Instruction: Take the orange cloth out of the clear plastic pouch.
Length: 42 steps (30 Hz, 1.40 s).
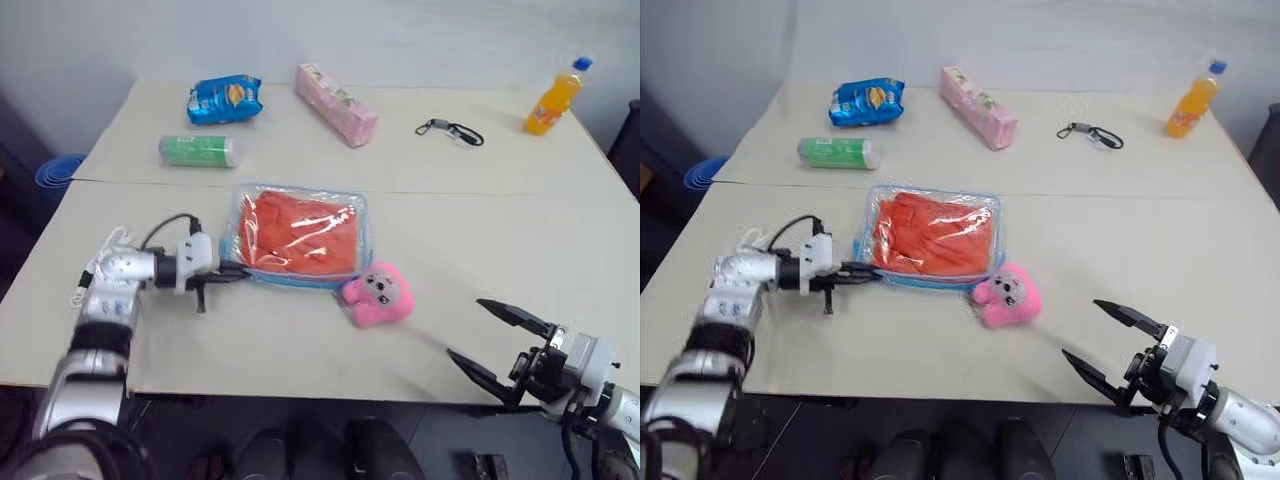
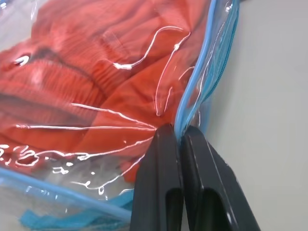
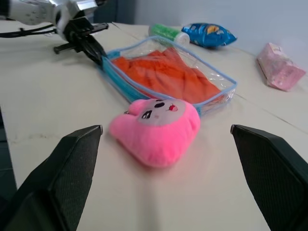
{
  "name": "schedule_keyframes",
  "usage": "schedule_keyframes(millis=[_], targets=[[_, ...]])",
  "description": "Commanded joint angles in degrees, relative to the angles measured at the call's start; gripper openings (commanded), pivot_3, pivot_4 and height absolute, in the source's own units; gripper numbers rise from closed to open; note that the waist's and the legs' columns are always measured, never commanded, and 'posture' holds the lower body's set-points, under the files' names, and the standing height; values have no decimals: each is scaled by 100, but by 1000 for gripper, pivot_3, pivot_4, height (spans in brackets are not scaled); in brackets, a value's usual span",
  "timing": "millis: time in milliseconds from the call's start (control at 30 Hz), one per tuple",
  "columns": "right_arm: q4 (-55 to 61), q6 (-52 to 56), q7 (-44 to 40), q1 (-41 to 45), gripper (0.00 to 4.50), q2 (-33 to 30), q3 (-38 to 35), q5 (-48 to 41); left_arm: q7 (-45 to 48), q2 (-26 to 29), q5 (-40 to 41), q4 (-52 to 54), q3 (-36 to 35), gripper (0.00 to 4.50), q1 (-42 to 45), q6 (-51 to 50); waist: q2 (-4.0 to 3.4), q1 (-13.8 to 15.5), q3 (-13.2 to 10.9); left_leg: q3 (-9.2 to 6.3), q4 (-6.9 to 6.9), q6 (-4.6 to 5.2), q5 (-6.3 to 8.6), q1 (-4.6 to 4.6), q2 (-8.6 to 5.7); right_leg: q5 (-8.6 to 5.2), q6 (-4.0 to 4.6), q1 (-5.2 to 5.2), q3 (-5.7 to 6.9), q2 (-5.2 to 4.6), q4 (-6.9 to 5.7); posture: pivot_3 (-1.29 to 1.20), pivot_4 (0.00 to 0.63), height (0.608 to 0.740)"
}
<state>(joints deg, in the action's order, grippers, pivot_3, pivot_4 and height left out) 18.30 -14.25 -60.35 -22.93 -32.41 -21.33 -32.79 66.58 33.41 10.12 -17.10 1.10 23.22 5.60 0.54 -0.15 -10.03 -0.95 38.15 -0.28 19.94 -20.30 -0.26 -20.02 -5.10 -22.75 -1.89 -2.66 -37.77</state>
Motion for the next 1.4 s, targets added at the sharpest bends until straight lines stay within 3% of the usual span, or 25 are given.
schedule_keyframes(millis=[33, 133, 333, 800, 867, 900, 1033, 1200, 1333, 1400], targets=[[206, -130, 72, -109, 4500, 4, -287, -87, -887, -241, 310, 1741, 67, 14, -601, -1597, 3, 28, -2, 0, 3, 1, 0, 0, 0, 0, 0, 4, 0, 0, 3, 0, 150, 740], [176, -128, 51, -256, 4500, -25, -441, -127, -1529, -471, 6, 2644, 329, 14, -1079, -2178, 3, 58, -2, -5, 8, 23, 8, 9, -2, 0, 0, 17, 2, 2, 24, 0, 150, 740], [77, -75, 2, -266, 4500, -82, -545, -138, -2226, -909, -382, 2834, 859, 14, -939, -2550, -8, 71, 5, -4, 6, 19, 0, 25, -4, -1, 1, 29, -3, 9, 17, 0, 150, 740], [89, 415, 42, -401, 4500, -248, -746, -134, -1665, -1023, -762, 861, 1448, 14, 368, -1029, -8, 151, 5, -3, 7, 8, -6, 23, -7, -1, 1, 28, -1, 11, 18, 0, 150, 740], [131, 439, 121, -428, 4500, -192, -771, -121, -1821, -1149, -689, 846, 1325, 557, 413, -1112, -8, 147, 5, -3, 8, 9, -6, 22, -7, 0, 1, 28, -2, 11, 19, 0, 150, 740], [155, 481, 183, -444, 4500, -164, -783, -131, -1812, -1202, -588, 898, 1279, 615, 426, -1294, -8, 147, 5, -3, 8, 9, -6, 22, -7, 0, 1, 28, -2, 11, 18, 0, 150, 740], [539, 1068, 662, -610, 4500, -145, -856, -382, -1520, -1168, -202, 1187, 1060, 1797, 348, -1416, -8, 146, 5, -5, 8, 8, -6, 20, -6, -1, 1, 24, -1, 11, 16, 0, 150, 740], [1367, 2412, 1322, -961, 4500, -459, -860, -786, -93, -405, 769, 1087, 416, 3307, 372, -1081, -8, 61, 5, -7, -2, -30, -28, 19, -1, -1, 3, 17, -1, 14, 13, 0, 150, 740], [1766, 3634, 1909, -1020, 4500, -781, -645, -1076, 758, 122, 1189, 1095, 213, 3307, 268, -1115, -8, 11, 5, -12, -3, -30, -28, 18, 0, -4, 8, 19, 3, 13, 15, 0, 150, 740], [1759, 4034, 2136, -711, 4500, -860, -365, -1076, 984, 322, 1306, 1080, 114, 3670, 164, -1193, -8, 2, 5, -11, -2, -27, -26, 18, -1, -4, 9, 22, 1, 10, 21, 0, 150, 740]])
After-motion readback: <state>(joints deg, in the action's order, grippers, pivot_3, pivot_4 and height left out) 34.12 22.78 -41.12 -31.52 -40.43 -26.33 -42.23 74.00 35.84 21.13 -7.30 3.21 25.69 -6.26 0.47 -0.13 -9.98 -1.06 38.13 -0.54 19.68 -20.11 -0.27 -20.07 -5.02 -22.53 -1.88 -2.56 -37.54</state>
